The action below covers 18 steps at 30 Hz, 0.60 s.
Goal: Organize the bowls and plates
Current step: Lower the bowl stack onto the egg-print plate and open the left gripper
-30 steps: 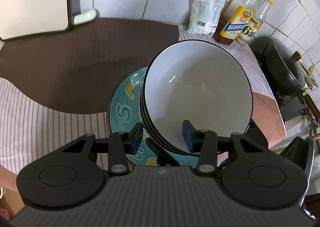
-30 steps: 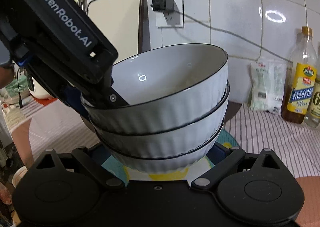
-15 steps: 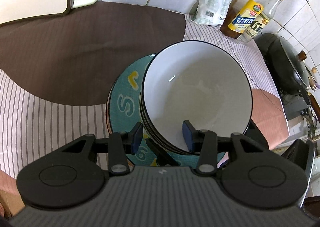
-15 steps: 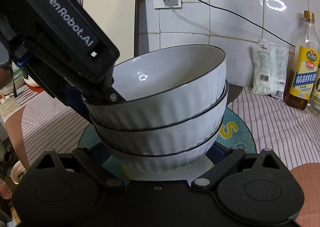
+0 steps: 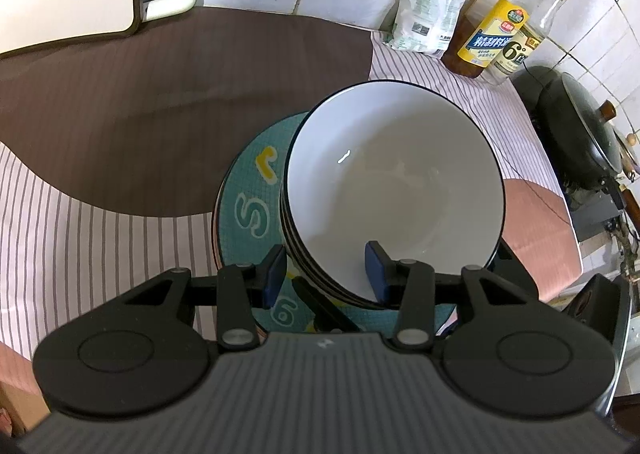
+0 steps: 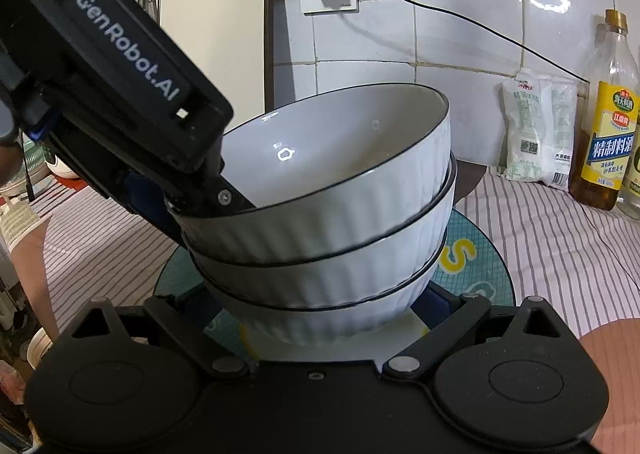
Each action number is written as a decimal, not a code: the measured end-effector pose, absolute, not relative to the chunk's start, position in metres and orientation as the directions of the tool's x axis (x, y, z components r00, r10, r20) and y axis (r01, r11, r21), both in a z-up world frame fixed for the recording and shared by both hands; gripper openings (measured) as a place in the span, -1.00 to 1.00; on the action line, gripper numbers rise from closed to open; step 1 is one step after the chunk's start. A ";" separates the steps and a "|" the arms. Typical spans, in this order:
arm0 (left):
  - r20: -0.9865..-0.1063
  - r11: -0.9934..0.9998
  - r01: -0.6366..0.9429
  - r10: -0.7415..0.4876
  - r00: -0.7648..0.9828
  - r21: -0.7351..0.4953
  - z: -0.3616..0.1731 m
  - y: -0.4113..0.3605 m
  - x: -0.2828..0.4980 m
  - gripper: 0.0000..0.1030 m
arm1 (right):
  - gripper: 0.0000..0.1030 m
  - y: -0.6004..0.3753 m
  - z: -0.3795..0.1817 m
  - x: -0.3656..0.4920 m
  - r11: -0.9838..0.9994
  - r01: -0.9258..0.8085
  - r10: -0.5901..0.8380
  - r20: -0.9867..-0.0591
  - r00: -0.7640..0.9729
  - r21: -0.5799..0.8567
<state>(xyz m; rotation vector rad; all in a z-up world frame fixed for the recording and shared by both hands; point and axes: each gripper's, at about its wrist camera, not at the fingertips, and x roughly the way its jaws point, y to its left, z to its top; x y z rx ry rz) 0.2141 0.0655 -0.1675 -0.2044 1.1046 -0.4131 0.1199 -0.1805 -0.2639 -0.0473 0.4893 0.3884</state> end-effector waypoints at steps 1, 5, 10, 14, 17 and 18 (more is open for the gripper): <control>-0.821 0.906 0.218 -0.422 0.384 -0.364 -0.168 0.066 0.214 -0.20 | 0.94 -0.180 -0.263 0.120 0.926 -0.375 0.352 -0.471 0.809 0.048; -0.820 0.907 0.212 -0.419 0.389 -0.363 -0.169 0.067 0.214 -0.20 | 0.93 -0.179 -0.261 0.123 0.929 -0.366 0.345 -0.491 0.800 0.057; -0.826 0.920 0.247 -0.385 0.412 -0.305 -0.166 0.060 0.210 -0.18 | 0.93 -0.185 -0.258 0.123 0.940 -0.326 0.328 -0.539 0.776 0.103; -0.829 0.940 0.254 -0.324 0.456 -0.227 -0.157 0.059 0.210 -0.14 | 0.94 -0.193 -0.242 0.108 0.944 -0.307 0.320 -0.562 0.763 0.121; -0.805 0.951 0.268 -0.278 0.524 -0.153 -0.147 0.059 0.199 -0.12 | 0.93 -0.194 -0.225 0.105 0.941 -0.324 0.318 -0.570 0.757 0.094; -0.802 0.952 0.269 -0.273 0.530 -0.147 -0.144 0.060 0.197 -0.12 | 0.93 -0.195 -0.221 0.105 0.940 -0.326 0.320 -0.574 0.754 0.095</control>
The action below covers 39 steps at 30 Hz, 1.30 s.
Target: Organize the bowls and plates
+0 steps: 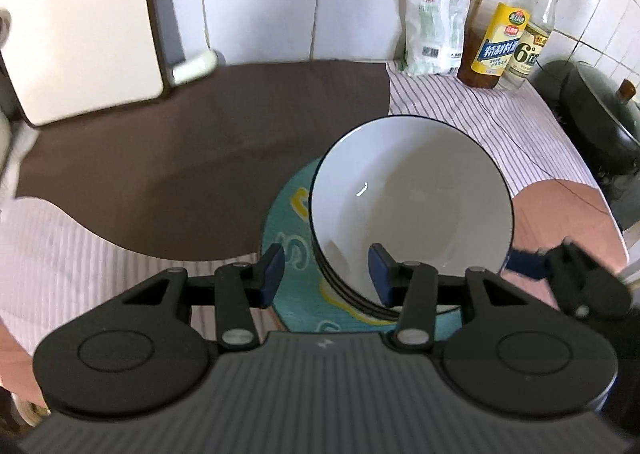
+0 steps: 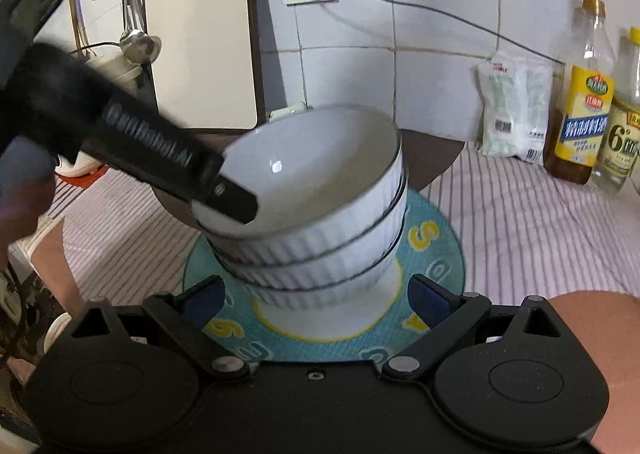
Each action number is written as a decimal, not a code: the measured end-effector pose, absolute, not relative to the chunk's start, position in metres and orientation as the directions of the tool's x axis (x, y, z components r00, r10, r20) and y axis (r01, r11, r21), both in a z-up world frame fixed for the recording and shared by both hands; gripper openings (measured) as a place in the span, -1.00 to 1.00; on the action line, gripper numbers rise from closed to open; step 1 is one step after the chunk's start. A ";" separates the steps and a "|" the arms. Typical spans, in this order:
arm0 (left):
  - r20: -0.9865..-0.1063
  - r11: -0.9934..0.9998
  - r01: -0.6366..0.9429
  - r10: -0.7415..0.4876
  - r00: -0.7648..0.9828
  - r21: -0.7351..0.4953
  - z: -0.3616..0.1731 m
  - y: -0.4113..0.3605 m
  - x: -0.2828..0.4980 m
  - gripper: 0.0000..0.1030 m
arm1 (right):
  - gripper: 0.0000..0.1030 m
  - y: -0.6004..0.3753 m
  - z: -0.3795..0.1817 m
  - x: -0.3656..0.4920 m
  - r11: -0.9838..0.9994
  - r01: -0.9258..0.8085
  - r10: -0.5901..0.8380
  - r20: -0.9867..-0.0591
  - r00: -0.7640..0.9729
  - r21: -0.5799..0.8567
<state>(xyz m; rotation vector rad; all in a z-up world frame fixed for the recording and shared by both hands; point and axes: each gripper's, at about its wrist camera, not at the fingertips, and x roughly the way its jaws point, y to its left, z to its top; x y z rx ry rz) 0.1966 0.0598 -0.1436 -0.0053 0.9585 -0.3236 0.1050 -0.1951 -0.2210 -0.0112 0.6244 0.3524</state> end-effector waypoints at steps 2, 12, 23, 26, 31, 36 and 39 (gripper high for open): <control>-0.797 0.953 0.256 -0.278 0.536 -0.160 -0.138 0.063 0.193 -0.12 | 0.93 -0.198 -0.214 0.104 0.946 -0.316 0.299 -0.583 0.755 0.076; -0.749 0.948 0.216 -0.318 0.581 -0.235 -0.098 0.075 0.149 0.00 | 0.93 -0.230 -0.171 0.065 0.987 -0.149 0.157 -0.541 0.826 0.058; -0.700 0.959 0.141 -0.276 0.659 -0.245 -0.066 0.078 0.086 0.26 | 0.94 -0.259 -0.132 0.017 0.999 -0.029 0.043 -0.523 0.851 0.036; -0.702 0.964 0.131 -0.257 0.664 -0.230 -0.066 0.079 0.071 0.32 | 0.94 -0.266 -0.124 0.004 0.999 -0.019 0.038 -0.519 0.854 0.042; -0.693 0.969 0.140 -0.243 0.679 -0.203 -0.061 0.073 0.051 0.52 | 0.99 -0.276 -0.112 -0.018 0.998 0.041 -0.011 -0.525 0.851 0.045; -0.665 0.973 0.141 -0.228 0.711 -0.183 -0.056 0.065 0.036 0.86 | 1.00 -0.288 -0.110 -0.031 0.996 0.073 -0.032 -0.522 0.852 0.059; -0.662 0.977 0.141 -0.213 0.719 -0.160 -0.056 0.061 0.031 0.89 | 1.00 -0.292 -0.109 -0.036 0.995 0.091 -0.058 -0.506 0.861 0.042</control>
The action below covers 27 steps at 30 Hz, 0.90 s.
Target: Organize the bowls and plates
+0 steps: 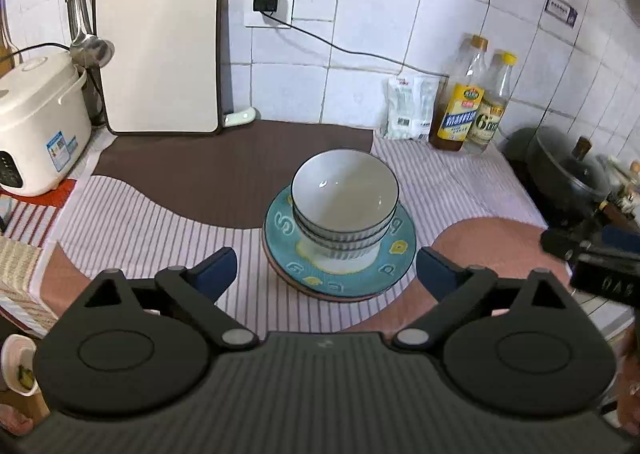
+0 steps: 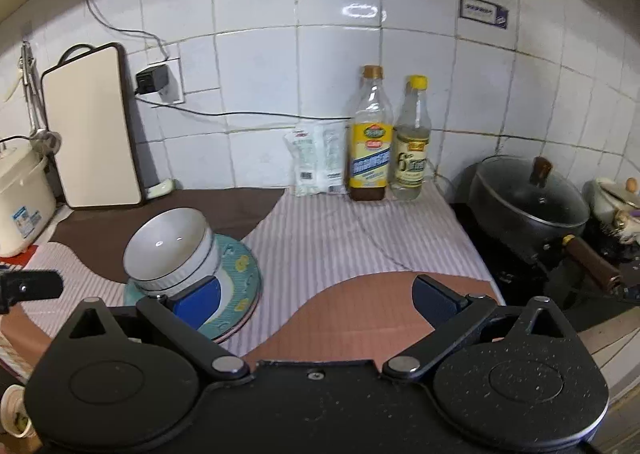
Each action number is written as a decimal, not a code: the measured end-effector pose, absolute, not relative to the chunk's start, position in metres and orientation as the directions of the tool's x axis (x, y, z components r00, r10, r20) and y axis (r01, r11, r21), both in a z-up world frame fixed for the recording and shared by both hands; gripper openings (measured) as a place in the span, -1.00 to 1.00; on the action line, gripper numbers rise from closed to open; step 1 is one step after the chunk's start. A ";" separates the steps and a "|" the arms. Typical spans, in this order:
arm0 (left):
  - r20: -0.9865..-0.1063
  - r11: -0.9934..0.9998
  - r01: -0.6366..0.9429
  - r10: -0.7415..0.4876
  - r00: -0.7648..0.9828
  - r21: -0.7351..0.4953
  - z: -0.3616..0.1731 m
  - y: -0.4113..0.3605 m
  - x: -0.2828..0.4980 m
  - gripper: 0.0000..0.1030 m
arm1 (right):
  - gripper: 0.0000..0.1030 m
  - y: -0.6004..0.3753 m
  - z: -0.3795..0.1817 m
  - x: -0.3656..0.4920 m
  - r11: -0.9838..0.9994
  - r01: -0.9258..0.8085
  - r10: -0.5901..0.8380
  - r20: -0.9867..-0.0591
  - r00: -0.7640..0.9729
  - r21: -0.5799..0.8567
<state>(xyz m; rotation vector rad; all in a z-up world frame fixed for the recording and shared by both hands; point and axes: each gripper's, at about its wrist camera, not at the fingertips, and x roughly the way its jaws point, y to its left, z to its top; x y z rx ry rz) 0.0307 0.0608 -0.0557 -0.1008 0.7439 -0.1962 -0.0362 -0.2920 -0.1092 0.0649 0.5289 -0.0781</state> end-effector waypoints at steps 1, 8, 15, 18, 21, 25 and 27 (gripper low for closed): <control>-0.662 0.977 0.147 -0.214 0.718 -0.156 -0.055 0.060 0.029 0.89 | 1.00 -0.293 -0.108 -0.039 0.994 0.092 -0.055 -0.499 0.865 0.051; -0.662 0.985 0.121 -0.171 0.730 -0.121 -0.049 0.058 0.016 0.89 | 0.99 -0.292 -0.100 -0.049 0.996 0.069 -0.031 -0.519 0.854 0.054; -0.674 0.991 0.078 -0.129 0.728 -0.106 -0.053 0.059 0.009 0.89 | 0.99 -0.284 -0.099 -0.060 0.998 0.056 -0.044 -0.511 0.859 0.008; -0.671 0.993 0.079 -0.118 0.732 -0.088 -0.054 0.058 0.004 0.89 | 0.99 -0.282 -0.098 -0.066 0.999 0.050 -0.042 -0.502 0.864 0.002; -0.667 0.992 0.087 -0.129 0.734 -0.096 -0.054 0.058 -0.002 0.89 | 0.99 -0.279 -0.097 -0.071 0.999 0.050 -0.046 -0.497 0.866 -0.004; -0.659 0.992 0.093 -0.122 0.742 -0.080 -0.055 0.056 -0.008 0.89 | 0.99 -0.275 -0.099 -0.077 0.999 0.035 -0.034 -0.496 0.867 -0.008; -0.657 0.993 0.092 -0.115 0.745 -0.070 -0.056 0.056 -0.011 0.89 | 0.99 -0.275 -0.101 -0.080 1.000 0.014 -0.012 -0.498 0.867 0.000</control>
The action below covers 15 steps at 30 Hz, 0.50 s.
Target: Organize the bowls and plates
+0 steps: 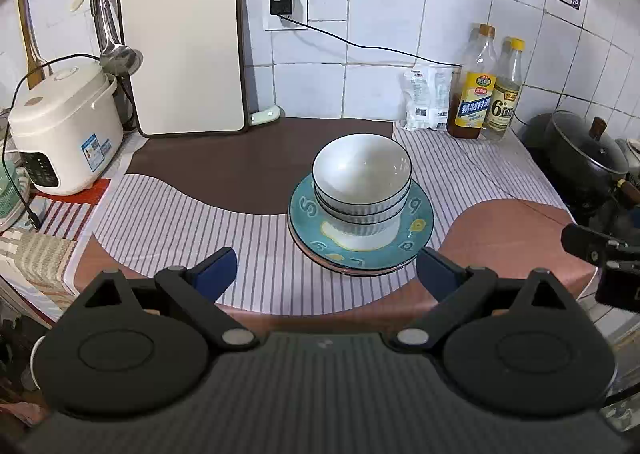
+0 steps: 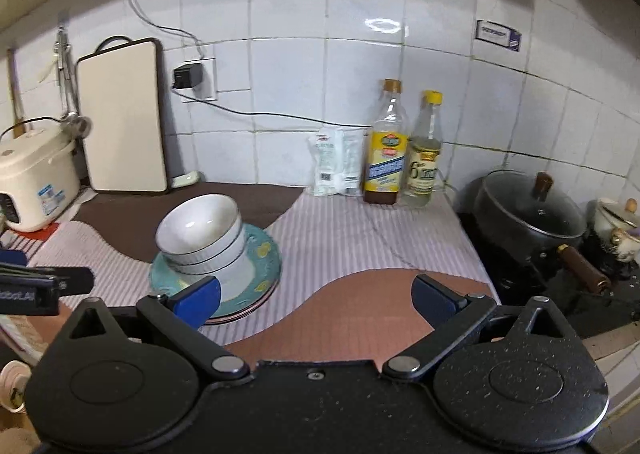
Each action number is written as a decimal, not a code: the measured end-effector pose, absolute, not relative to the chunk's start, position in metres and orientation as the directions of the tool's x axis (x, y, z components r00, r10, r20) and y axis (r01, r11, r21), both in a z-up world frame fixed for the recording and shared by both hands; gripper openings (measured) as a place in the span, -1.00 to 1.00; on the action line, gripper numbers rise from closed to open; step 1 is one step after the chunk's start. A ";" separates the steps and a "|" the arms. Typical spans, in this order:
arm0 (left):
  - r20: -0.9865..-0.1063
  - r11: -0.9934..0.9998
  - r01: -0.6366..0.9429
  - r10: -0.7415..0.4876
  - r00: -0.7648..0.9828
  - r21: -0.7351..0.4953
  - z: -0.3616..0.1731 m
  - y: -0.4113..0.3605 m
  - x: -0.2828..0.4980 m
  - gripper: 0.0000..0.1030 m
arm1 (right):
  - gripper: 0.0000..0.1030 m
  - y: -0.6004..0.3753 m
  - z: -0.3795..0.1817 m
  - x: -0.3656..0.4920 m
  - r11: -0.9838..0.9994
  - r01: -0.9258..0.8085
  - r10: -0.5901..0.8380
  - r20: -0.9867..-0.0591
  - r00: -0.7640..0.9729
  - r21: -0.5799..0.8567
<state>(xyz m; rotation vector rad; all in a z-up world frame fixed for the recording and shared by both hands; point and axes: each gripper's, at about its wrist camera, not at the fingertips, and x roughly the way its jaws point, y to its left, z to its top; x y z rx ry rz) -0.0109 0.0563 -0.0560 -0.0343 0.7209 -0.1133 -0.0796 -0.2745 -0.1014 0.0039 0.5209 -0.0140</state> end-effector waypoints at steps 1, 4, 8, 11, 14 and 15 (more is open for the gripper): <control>-0.657 0.993 0.091 -0.115 0.745 -0.070 -0.056 0.056 -0.011 0.89 | 0.99 -0.274 -0.102 -0.081 1.000 0.014 -0.011 -0.497 0.868 0.002; -0.653 0.994 0.088 -0.111 0.749 -0.067 -0.058 0.057 -0.014 0.89 | 0.99 -0.273 -0.105 -0.082 1.000 0.015 -0.011 -0.500 0.866 0.005; -0.649 0.993 0.100 -0.117 0.752 -0.063 -0.059 0.056 -0.017 0.89 | 0.99 -0.270 -0.108 -0.085 1.000 0.026 -0.025 -0.493 0.870 -0.005; -0.646 0.993 0.104 -0.117 0.754 -0.059 -0.059 0.055 -0.019 0.89 | 0.99 -0.269 -0.110 -0.086 1.000 0.021 -0.025 -0.494 0.869 -0.014; -0.642 0.993 0.103 -0.115 0.758 -0.057 -0.058 0.054 -0.020 0.89 | 0.99 -0.267 -0.110 -0.087 1.000 0.022 -0.029 -0.490 0.871 -0.020; -0.641 0.993 0.101 -0.113 0.759 -0.055 -0.058 0.054 -0.020 0.89 | 0.99 -0.266 -0.110 -0.088 1.000 0.021 -0.029 -0.488 0.872 -0.022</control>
